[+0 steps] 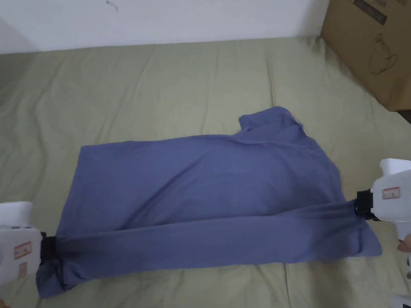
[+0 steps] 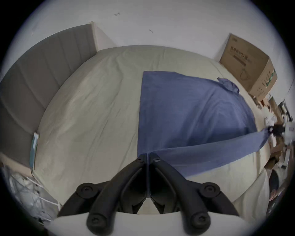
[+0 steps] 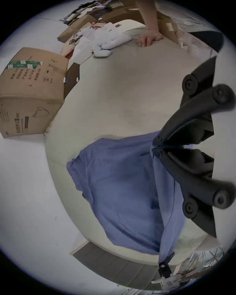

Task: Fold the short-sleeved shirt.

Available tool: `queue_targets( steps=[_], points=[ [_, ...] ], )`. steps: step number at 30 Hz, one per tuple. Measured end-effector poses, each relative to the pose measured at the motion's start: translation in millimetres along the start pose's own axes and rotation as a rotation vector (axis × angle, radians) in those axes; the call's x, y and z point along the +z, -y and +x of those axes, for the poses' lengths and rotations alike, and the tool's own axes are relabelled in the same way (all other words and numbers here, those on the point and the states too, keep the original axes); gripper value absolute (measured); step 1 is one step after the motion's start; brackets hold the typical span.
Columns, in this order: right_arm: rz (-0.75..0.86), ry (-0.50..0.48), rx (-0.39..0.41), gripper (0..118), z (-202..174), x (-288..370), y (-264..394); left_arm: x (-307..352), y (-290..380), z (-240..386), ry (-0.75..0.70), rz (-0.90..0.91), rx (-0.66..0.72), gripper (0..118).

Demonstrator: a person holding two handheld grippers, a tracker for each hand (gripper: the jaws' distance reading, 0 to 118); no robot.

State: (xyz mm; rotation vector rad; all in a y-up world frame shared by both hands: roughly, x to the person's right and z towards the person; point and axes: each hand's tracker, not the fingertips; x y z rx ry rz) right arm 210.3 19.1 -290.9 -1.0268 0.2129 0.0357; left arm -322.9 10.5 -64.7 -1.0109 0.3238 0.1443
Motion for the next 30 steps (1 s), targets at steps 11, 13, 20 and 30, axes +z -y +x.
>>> queue_targets(
  steps=[11, 13, 20, 30],
  points=[
    [0.04, 0.037, 0.073, 60, -9.0, 15.9, 25.2, 21.0, 18.6, -12.8, -0.005, 0.046, 0.134, 100],
    [0.059, 0.033, 0.081, 27, -9.9, 33.9, 37.0, 37.8, 36.9, -15.0, 0.045, 0.073, 0.195, 54],
    [-0.01, -0.015, 0.027, 0, -3.7, 20.7, 79.3, 30.6, 87.1, -14.5, 0.057, 0.071, 0.262, 0],
    [-0.054, -0.025, -0.008, 0, -1.9, 14.6, 99.4, -40.6, 78.3, -12.3, -0.003, -0.037, 0.221, 56]
  ],
)
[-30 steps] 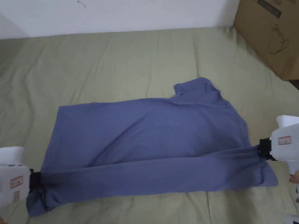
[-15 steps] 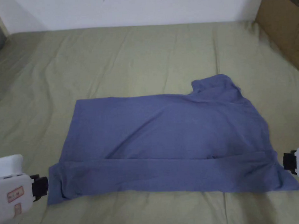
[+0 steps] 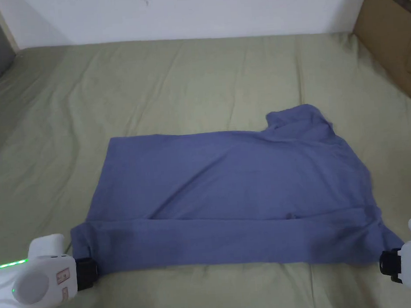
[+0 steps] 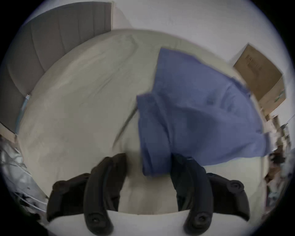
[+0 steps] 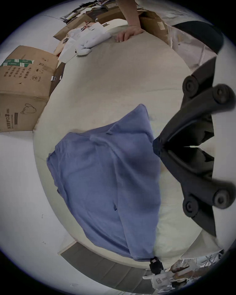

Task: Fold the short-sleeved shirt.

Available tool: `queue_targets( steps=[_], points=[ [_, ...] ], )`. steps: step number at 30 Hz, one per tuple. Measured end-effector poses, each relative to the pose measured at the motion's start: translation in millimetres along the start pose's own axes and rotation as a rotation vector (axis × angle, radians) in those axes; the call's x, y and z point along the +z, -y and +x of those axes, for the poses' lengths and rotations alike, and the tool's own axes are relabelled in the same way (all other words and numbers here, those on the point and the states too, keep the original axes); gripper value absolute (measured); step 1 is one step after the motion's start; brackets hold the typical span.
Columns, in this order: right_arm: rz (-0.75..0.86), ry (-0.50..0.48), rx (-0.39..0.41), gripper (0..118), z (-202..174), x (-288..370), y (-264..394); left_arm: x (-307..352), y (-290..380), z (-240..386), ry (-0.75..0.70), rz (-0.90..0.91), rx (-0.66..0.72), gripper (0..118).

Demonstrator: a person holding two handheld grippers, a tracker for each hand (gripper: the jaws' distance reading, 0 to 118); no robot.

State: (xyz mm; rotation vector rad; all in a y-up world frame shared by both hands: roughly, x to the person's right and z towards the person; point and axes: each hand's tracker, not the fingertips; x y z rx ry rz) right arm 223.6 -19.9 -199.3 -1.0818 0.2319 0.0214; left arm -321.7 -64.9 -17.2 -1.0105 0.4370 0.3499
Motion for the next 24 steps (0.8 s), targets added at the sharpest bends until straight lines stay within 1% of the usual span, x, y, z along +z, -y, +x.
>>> queue_targets(
  steps=[1, 2, 3, 4, 5, 6, 7, 8, 9, 10, 12, 13, 14, 15, 16, 17, 18, 19, 20, 21, 24],
  points=[
    [-0.003, 0.0, -0.003, 0, 1.2, -1.1, 0.6, 4.3, -3.7, -1.7, -0.006, -0.006, 0.013, 55],
    [-0.005, 0.001, -0.004, 0, 2.0, -2.4, 0.6, 10.5, -6.1, -2.8, 0.009, 0.005, 0.018, 50],
    [-0.003, -0.001, -0.003, 0, 3.3, -2.2, 0.2, 14.3, -7.5, -3.7, 0.031, 0.027, 0.018, 25],
    [0.005, 0.003, -0.001, 0, 4.3, -2.6, -1.3, 16.4, -8.5, -2.8, 0.011, 0.04, 0.023, 3],
    [0.012, 0.012, 0.001, 0, 4.4, -2.4, -4.3, 26.0, -8.2, -3.8, 0.032, 0.023, 0.015, 3],
    [0.018, 0.015, 0.001, 10, 5.7, -2.8, -8.4, 25.7, -7.7, -0.9, 0.025, 0.018, -0.012, 3],
    [0.027, 0.021, -0.007, 34, 8.2, -4.6, -12.6, 26.8, -6.7, 2.2, 0.013, 0.028, -0.029, 3],
    [0.036, 0.018, -0.022, 61, 11.3, -7.3, -16.7, 27.8, -6.7, 3.9, 0.016, 0.026, -0.03, 3],
    [0.049, -0.001, -0.038, 81, 15.5, -11.6, -21.1, 31.1, -7.9, 5.1, 0.023, 0.023, -0.029, 3],
    [0.05, -0.003, -0.055, 83, 19.3, -21.3, -28.2, 32.5, -7.7, 5.9, 0.029, 0.026, -0.023, 3],
    [0.011, 0.02, -0.062, 83, 22.7, -42.9, -34.9, 34.3, -8.0, 6.4, 0.029, 0.035, -0.018, 3],
    [-0.038, 0.034, -0.047, 79, 22.5, -55.0, -34.0, 37.4, -9.8, 4.6, 0.029, 0.038, -0.012, 3],
    [-0.101, 0.051, -0.056, 65, 20.1, -65.2, -30.8, 38.7, -10.2, 3.9, 0.032, 0.041, -0.006, 3],
    [-0.101, 0.041, -0.045, 51, 16.9, -70.5, -25.5, 40.1, -10.6, 3.3, 0.038, 0.04, 0.0, 3],
    [-0.051, 0.073, -0.011, 49, 11.0, -58.3, -27.3, 42.0, -11.1, 3.2, 0.042, 0.038, 0.002, 3],
    [-0.054, 0.046, 0.005, 29, 7.0, -47.6, -30.5, 44.2, -14.0, 2.0, 0.041, 0.04, 0.0, 3],
    [-0.048, -0.033, -0.013, 6, 2.6, -44.6, -32.9, 47.6, -14.3, 2.1, 0.042, 0.047, -0.005, 3],
    [-0.049, -0.005, -0.033, 6, -1.4, -39.5, -34.0, 50.5, -15.5, 2.6, 0.042, 0.048, -0.011, 3],
    [-0.051, 0.034, 0.022, 6, -3.7, -37.3, -34.0, 54.0, -16.3, 3.1, 0.039, 0.052, -0.016, 3],
    [-0.026, 0.036, 0.039, 6, -3.3, -32.4, -34.5, 58.0, -19.6, 1.4, 0.042, 0.063, -0.022, 3],
    [-0.016, 0.015, 0.006, 6, 3.3, -14.6, -34.5, 68.7, -20.2, 1.3, 0.046, 0.075, -0.045, 3]
  ],
)
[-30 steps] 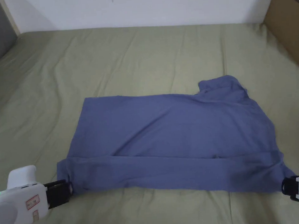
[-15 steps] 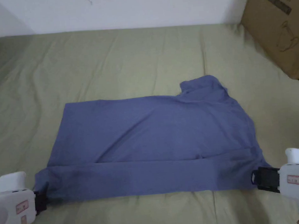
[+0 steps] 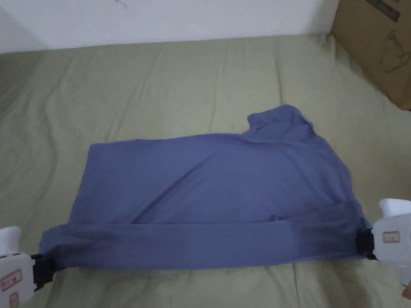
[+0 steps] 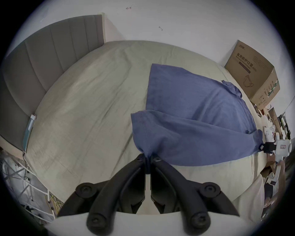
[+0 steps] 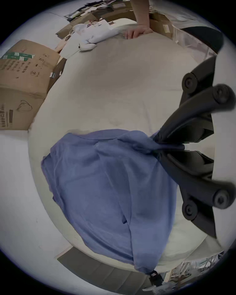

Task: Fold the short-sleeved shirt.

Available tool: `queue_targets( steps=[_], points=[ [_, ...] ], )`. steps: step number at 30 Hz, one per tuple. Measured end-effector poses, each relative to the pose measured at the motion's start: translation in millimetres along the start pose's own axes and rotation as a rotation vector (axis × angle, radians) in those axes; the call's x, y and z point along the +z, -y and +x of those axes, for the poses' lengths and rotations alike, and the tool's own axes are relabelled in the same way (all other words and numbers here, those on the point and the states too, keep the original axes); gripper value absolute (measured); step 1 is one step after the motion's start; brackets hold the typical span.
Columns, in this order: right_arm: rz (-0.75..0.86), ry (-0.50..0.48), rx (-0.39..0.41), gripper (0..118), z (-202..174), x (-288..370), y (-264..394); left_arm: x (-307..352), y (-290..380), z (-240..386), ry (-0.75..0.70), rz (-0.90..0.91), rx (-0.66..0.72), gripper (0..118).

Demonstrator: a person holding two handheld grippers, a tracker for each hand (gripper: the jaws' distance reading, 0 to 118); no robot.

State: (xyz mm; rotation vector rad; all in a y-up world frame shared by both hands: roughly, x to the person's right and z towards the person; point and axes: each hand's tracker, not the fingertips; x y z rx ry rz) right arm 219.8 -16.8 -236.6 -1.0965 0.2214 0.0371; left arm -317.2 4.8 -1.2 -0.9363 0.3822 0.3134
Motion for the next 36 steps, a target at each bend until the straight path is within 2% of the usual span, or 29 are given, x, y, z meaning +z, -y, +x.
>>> queue_targets(
  steps=[3, 5, 9, 13, 15, 16, 17, 18, 19, 20, 21, 22, 27, 28, 29, 30, 31, 32, 36],
  points=[
    [0.024, -0.017, -0.022, 6, 9.3, 18.3, 3.4, 8.0, 1.1, -3.8, 0.009, -0.012, -0.026, 3],
    [0.018, -0.002, 0.012, 6, 11.4, 32.4, 10.7, 12.3, 7.0, -6.6, 0.003, -0.026, -0.062, 3],
    [-0.018, -0.007, -0.002, 6, 20.3, 51.4, 44.1, 19.6, 34.0, -14.5, 0.01, -0.062, -0.054, 3],
    [-0.144, 0.001, -0.027, 6, 26.2, 28.4, 84.7, 4.7, 67.3, -11.3, -0.059, -0.15, -0.142, 3],
    [-0.12, -0.009, -0.047, 6, 26.7, 23.2, 91.0, -0.7, 74.4, -10.1, -0.056, -0.144, -0.135, 3],
    [-0.107, 0.002, -0.045, 10, 24.6, 27.5, 87.0, 0.2, 73.4, -9.4, -0.058, -0.138, -0.132, 4],
    [-0.114, 0.005, -0.038, 23, 25.1, 27.3, 81.0, 0.9, 70.6, -9.9, -0.06, -0.128, -0.131, 10],
    [-0.091, 0.008, -0.013, 53, 27.1, 28.0, 76.0, 2.4, 64.3, -9.9, -0.064, -0.133, -0.128, 30],
    [-0.059, 0.017, 0.02, 78, 26.5, 32.3, 71.2, 5.1, 60.7, -10.2, -0.093, -0.134, -0.124, 51],
    [-0.063, 0.048, 0.041, 89, 25.0, 36.2, 65.4, 9.7, 57.1, -12.0, -0.098, -0.108, -0.121, 73],
    [-0.036, 0.072, 0.053, 88, 22.0, 43.4, 58.1, 16.6, 52.2, -11.9, -0.097, -0.069, -0.096, 93],
    [-0.004, 0.073, 0.061, 88, 19.2, 49.1, 49.9, 21.0, 48.0, -12.3, -0.095, -0.033, -0.068, 99],
    [0.064, 0.008, 0.049, 87, 11.9, 48.0, 3.9, 34.8, 9.5, 0.3, 0.055, 0.074, 0.034, 94],
    [0.074, 0.012, 0.052, 81, 8.0, 44.6, -4.3, 30.1, 3.2, 4.3, 0.058, 0.073, 0.024, 83],
    [0.085, 0.016, 0.056, 67, 4.6, 38.3, -9.1, 24.2, -0.8, 12.3, 0.044, 0.071, 0.015, 58],
    [0.088, 0.006, 0.051, 38, 3.2, 28.9, -13.4, 14.2, -3.9, 18.5, 0.023, 0.079, -0.001, 13],
    [0.087, -0.021, 0.02, 7, 3.2, 19.2, -17.1, 4.5, -7.2, 21.5, 0.006, 0.066, -0.022, 0],
    [0.044, -0.056, 0.002, 0, 3.5, 8.6, -20.6, -3.4, -10.6, 22.5, 0.019, 0.052, -0.011, 0],
    [0.029, -0.051, -0.01, 0, 0.3, -18.2, -41.1, -17.4, -19.5, 30.6, 0.06, 0.041, 0.031, 0]
  ],
)
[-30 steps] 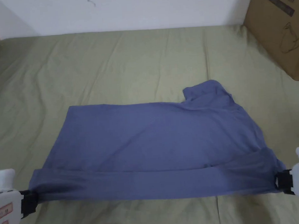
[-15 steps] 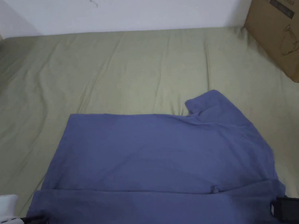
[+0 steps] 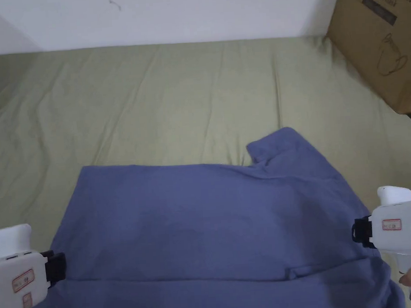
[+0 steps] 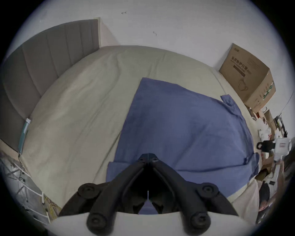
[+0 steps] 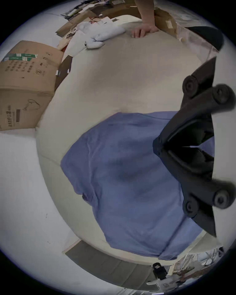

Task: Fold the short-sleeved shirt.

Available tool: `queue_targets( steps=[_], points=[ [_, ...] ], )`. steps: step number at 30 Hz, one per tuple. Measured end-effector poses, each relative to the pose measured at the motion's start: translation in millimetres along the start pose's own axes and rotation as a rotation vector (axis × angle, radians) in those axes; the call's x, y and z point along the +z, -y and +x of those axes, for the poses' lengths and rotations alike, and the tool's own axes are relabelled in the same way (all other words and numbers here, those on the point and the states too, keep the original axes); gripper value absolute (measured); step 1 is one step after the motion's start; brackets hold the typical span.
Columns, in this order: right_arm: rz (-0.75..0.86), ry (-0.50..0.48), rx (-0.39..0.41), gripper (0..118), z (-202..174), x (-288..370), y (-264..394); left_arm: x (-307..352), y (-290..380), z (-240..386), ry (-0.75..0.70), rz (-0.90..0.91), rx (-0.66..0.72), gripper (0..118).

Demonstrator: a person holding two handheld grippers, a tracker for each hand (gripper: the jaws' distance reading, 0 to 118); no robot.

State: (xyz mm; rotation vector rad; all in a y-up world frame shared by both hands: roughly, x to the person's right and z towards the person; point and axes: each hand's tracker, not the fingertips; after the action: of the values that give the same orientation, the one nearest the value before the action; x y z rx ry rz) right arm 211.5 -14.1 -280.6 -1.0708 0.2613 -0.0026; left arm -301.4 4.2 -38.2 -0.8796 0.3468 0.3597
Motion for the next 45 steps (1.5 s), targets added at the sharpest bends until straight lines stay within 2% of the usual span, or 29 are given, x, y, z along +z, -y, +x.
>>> queue_targets(
  steps=[5, 6, 8, 9, 14, 16, 18, 21, 22, 23, 24, 25, 28, 31, 32, 34, 36, 37, 43, 44, 45],
  points=[
    [0.053, 0.011, 0.019, 0, -3.7, -24.8, -69.5, -15.6, -28.2, 8.6, 0.006, 0.002, -0.021, 0],
    [0.047, 0.016, 0.032, 9, -6.3, -29.8, -86.1, -20.1, -33.3, 10.6, 0.007, 0.008, -0.02, 0],
    [0.043, 0.026, 0.051, 57, -5.7, -52.1, -115.1, -30.7, -42.9, 13.8, 0.019, 0.006, -0.016, 0],
    [0.032, 0.024, 0.053, 68, -4.9, -62.2, -128.5, -36.1, -48.4, 15.8, 0.018, 0.004, -0.013, 0],
    [-0.044, 0.056, 0.048, 68, -1.9, -111.4, -165.5, -60.3, -58.2, 23.8, 0.026, -0.025, -0.029, 0],
    [-0.098, 0.03, 0.062, 68, -1.0, -130.3, -165.9, -69.5, -57.6, 25.6, 0.016, -0.043, -0.036, 0],
    [-0.123, 0.044, 0.09, 67, -1.0, -143.6, -162.2, -77.2, -58.5, 23.8, 0.017, -0.061, -0.032, 0],
    [-0.09, 0.043, 0.097, 66, -3.7, -130.1, -162.6, -83.5, -57.3, 22.0, 0.014, -0.081, -0.033, 0],
    [-0.063, 0.058, 0.134, 60, -3.4, -128.2, -163.0, -84.7, -57.0, 21.5, 0.016, -0.084, -0.034, 0],
    [-0.049, 0.059, 0.143, 46, -2.8, -126.5, -163.0, -85.9, -56.9, 21.3, 0.017, -0.087, -0.035, 0],
    [-0.06, 0.053, 0.124, 9, -0.5, -125.9, -165.1, -87.3, -57.0, 21.0, 0.017, -0.088, -0.035, 0],
    [-0.07, 0.042, 0.104, 0, 1.4, -127.2, -167.0, -88.5, -59.5, 20.1, 0.016, -0.088, -0.034, 0],
    [-0.064, 0.039, 0.085, 0, 1.1, -123.7, -166.7, -91.7, -68.3, 17.8, 0.014, -0.077, -0.017, 0],
    [-0.05, 0.054, 0.134, 0, -2.9, -120.1, -167.1, -102.7, -92.1, 14.5, 0.01, -0.041, -0.012, 0],
    [-0.049, 0.054, 0.133, 0, -3.0, -118.8, -167.6, -109.2, -103.1, 13.9, 0.015, -0.032, -0.004, 5],
    [-0.048, 0.052, 0.134, 0, -2.6, -119.9, -168.9, -128.5, -128.1, 13.0, 0.015, -0.034, 0.002, 57],
    [-0.048, 0.046, 0.124, 0, -1.3, -119.3, -169.5, -151.1, -151.0, 15.8, 0.001, -0.043, -0.011, 100],
    [-0.049, 0.043, 0.123, 0, -1.1, -119.0, -169.5, -160.9, -164.4, 16.8, -0.018, -0.038, -0.018, 102],
    [-0.052, 0.042, 0.13, 0, -1.5, -121.8, -170.4, -218.6, -200.9, 15.0, -0.046, -0.083, -0.028, 100],
    [-0.052, 0.041, 0.127, 0, -1.5, -121.8, -170.5, -229.5, -199.9, 13.6, -0.061, -0.15, -0.021, 92],
    [-0.052, 0.04, 0.123, 0, -1.4, -121.5, -170.5, -235.7, -195.6, 12.0, -0.075, -0.204, -0.021, 72]
  ],
)
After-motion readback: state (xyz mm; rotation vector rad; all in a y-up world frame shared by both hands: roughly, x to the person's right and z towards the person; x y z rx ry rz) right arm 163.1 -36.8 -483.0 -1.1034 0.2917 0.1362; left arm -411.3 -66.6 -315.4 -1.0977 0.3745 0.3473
